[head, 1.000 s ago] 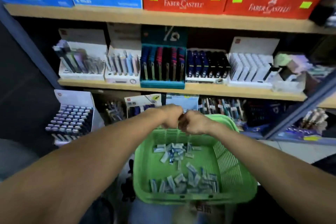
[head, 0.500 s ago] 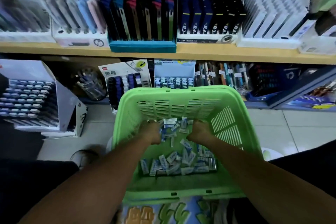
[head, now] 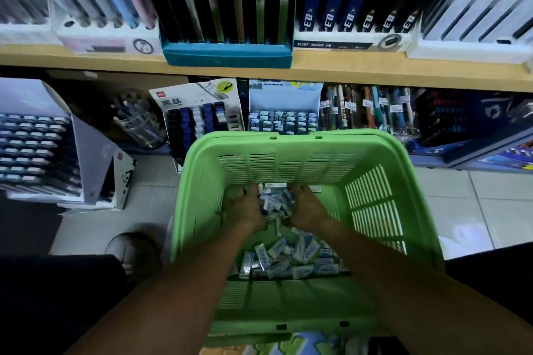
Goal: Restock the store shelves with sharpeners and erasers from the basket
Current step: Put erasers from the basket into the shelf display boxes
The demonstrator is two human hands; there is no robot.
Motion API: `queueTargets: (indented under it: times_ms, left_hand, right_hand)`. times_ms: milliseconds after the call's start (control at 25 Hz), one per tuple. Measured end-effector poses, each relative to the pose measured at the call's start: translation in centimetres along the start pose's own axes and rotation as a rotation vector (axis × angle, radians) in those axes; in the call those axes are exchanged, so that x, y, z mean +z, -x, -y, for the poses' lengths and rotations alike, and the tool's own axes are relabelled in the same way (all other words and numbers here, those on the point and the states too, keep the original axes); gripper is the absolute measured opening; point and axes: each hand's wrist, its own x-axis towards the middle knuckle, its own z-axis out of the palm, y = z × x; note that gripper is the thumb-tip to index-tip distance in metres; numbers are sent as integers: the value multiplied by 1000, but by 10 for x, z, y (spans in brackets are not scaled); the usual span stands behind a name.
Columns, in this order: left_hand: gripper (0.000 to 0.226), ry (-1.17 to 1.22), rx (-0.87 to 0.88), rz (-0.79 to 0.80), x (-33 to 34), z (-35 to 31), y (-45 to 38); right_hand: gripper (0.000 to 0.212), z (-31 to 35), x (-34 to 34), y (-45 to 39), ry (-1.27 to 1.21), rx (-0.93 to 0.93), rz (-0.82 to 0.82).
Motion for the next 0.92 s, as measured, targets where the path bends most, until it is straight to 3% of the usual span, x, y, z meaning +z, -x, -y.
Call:
queueTargets:
  times_ms: [80,160,400,560,680,920]
  left_hand:
    - [93,16,-54,-79,4,-2,0]
    - [97,-21,-45,-59,8,-2,-2]
    - [96,-155,6,2,16,-1,-6]
    - [71,269,-18,8,11,-6,-11]
    - [45,391,-18,42,0,-4,-9]
    - [52,578,-67,182,-12,-1,6]
  right_hand:
    - [116,4,5,-3,17,1,19]
    - [121,10,12,-5,0,9,1]
    - [93,8,21,-15,-18,7,13]
    - [68,4,22,-21,-115,-40,-6]
    - [60,3,22,-20,-378,-49,10]
    - [53,24,3,-7,-456,-149,162]
